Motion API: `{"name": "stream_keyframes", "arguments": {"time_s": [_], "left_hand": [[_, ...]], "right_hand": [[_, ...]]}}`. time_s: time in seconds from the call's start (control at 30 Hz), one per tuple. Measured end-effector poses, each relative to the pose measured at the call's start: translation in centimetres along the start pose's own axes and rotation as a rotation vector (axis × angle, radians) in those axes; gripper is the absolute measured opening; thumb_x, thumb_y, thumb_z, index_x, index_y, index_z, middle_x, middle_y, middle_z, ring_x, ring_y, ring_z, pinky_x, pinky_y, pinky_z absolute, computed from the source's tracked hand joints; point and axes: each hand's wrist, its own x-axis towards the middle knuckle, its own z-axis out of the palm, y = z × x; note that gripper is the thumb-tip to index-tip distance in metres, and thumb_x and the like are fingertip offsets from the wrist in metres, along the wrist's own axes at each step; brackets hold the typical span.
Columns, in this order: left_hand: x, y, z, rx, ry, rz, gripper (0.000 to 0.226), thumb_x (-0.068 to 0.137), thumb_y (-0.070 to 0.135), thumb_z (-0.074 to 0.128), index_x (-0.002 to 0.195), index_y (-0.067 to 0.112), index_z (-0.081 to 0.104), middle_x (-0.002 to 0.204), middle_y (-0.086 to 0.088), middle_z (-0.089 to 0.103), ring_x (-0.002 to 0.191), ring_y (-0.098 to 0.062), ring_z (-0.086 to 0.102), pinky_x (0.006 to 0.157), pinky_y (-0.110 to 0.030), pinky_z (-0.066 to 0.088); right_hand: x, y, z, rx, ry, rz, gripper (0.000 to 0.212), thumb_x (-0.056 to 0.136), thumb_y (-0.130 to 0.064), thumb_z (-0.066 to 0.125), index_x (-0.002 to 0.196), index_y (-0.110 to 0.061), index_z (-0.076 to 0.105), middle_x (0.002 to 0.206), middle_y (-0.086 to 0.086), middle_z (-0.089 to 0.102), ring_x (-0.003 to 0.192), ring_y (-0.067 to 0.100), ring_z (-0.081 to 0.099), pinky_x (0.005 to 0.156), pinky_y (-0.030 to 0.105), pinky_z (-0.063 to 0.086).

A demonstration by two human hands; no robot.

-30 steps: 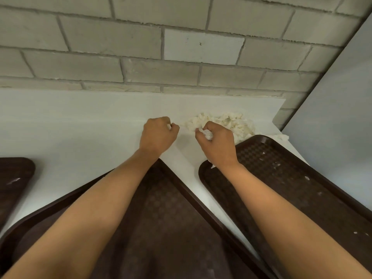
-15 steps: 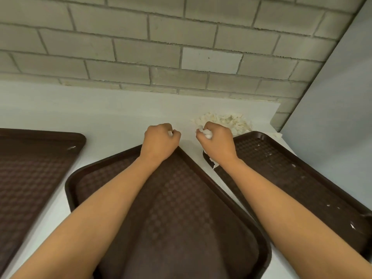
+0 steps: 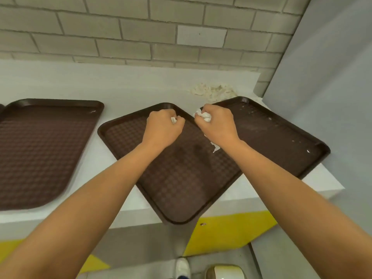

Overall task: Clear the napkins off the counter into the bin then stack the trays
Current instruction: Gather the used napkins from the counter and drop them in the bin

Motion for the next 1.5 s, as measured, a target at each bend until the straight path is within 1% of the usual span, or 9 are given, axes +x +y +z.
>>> {"name": "stream_keyframes", "arguments": {"time_s": [0.23, 0.37, 0.5, 0.67, 0.9, 1.03, 1.17, 1.33, 1.5], "left_hand": [[-7.3, 3.8, -1.0, -0.077, -0.055, 0.018, 0.035, 0.088, 0.022, 0.052, 0.058, 0.004, 0.053, 0.065, -0.013, 0.064, 0.065, -0.026, 0.061, 0.064, -0.035, 0.048], [-11.3, 6.1, -0.6, -0.09, -0.089, 0.012, 0.034, 0.087, 0.021, 0.053, 0.055, 0.008, 0.049, 0.064, -0.014, 0.062, 0.064, -0.028, 0.06, 0.056, -0.03, 0.044], [-14.9, 8.2, 0.4, -0.103, -0.098, -0.006, 0.03, 0.083, 0.021, 0.053, 0.063, -0.002, 0.057, 0.064, -0.014, 0.065, 0.064, -0.029, 0.06, 0.061, -0.04, 0.048], [-19.9, 11.1, 2.6, -0.093, -0.073, -0.076, 0.029, 0.082, 0.019, 0.054, 0.062, -0.001, 0.056, 0.055, -0.006, 0.056, 0.054, -0.019, 0.048, 0.051, -0.024, 0.038], [-27.2, 13.7, 6.6, -0.116, -0.1, -0.223, 0.027, 0.08, 0.019, 0.054, 0.065, -0.004, 0.057, 0.055, -0.016, 0.057, 0.052, -0.028, 0.055, 0.049, -0.039, 0.047], [-30.3, 14.0, 8.8, -0.086, -0.114, -0.277, 0.027, 0.082, 0.018, 0.054, 0.069, -0.005, 0.06, 0.063, -0.021, 0.061, 0.059, -0.035, 0.056, 0.053, -0.038, 0.048], [-32.4, 13.1, 10.9, -0.106, -0.169, -0.328, 0.027, 0.083, 0.016, 0.055, 0.068, -0.006, 0.059, 0.065, -0.022, 0.062, 0.054, -0.024, 0.047, 0.048, -0.03, 0.037], [-34.0, 10.8, 13.7, -0.12, -0.232, -0.409, 0.025, 0.083, 0.016, 0.056, 0.063, 0.001, 0.058, 0.06, -0.015, 0.061, 0.05, -0.02, 0.045, 0.043, -0.021, 0.034], [-36.0, 7.3, 16.8, -0.108, -0.287, -0.5, 0.027, 0.082, 0.016, 0.057, 0.055, 0.01, 0.053, 0.055, -0.007, 0.057, 0.055, -0.025, 0.05, 0.049, -0.026, 0.04]], "right_hand": [[-6.9, -0.8, -4.3, -0.041, 0.003, 0.037, 0.024, 0.088, -0.031, 0.057, 0.079, -0.009, 0.062, 0.067, -0.004, 0.056, 0.065, 0.014, 0.057, 0.062, 0.032, 0.048], [-10.4, -0.2, -6.5, -0.043, -0.026, 0.06, 0.024, 0.087, -0.031, 0.058, 0.067, -0.019, 0.053, 0.057, -0.012, 0.047, 0.06, 0.013, 0.054, 0.055, 0.026, 0.041], [-13.9, 1.0, -8.4, -0.033, -0.042, 0.073, 0.038, 0.085, -0.029, 0.058, 0.053, -0.027, 0.037, 0.051, -0.01, 0.043, 0.051, 0.009, 0.043, 0.05, 0.025, 0.031], [-19.1, 3.1, -11.0, -0.003, -0.094, 0.068, 0.03, 0.084, -0.025, 0.059, 0.058, -0.016, 0.045, 0.05, -0.008, 0.042, 0.056, 0.018, 0.048, 0.054, 0.031, 0.035], [-26.0, 7.2, -12.8, -0.028, -0.195, 0.092, 0.03, 0.083, -0.026, 0.059, 0.059, -0.018, 0.044, 0.049, -0.007, 0.04, 0.06, 0.022, 0.048, 0.054, 0.03, 0.031], [-28.8, 9.6, -13.0, -0.029, -0.241, 0.134, 0.031, 0.082, -0.024, 0.062, 0.058, -0.02, 0.043, 0.052, -0.003, 0.042, 0.059, 0.022, 0.047, 0.054, 0.029, 0.028], [-30.9, 11.7, -12.1, -0.011, -0.283, 0.218, 0.044, 0.084, -0.024, 0.061, 0.051, -0.024, 0.032, 0.048, -0.005, 0.037, 0.057, 0.022, 0.041, 0.049, 0.03, 0.023], [-33.3, 14.2, -9.8, 0.046, -0.319, 0.332, 0.031, 0.084, -0.023, 0.061, 0.059, -0.014, 0.046, 0.05, -0.005, 0.041, 0.058, 0.022, 0.044, 0.053, 0.031, 0.03], [-35.7, 16.6, -6.4, 0.062, -0.373, 0.414, 0.03, 0.085, -0.023, 0.062, 0.06, -0.017, 0.046, 0.05, -0.007, 0.042, 0.058, 0.022, 0.045, 0.052, 0.028, 0.028]]}}
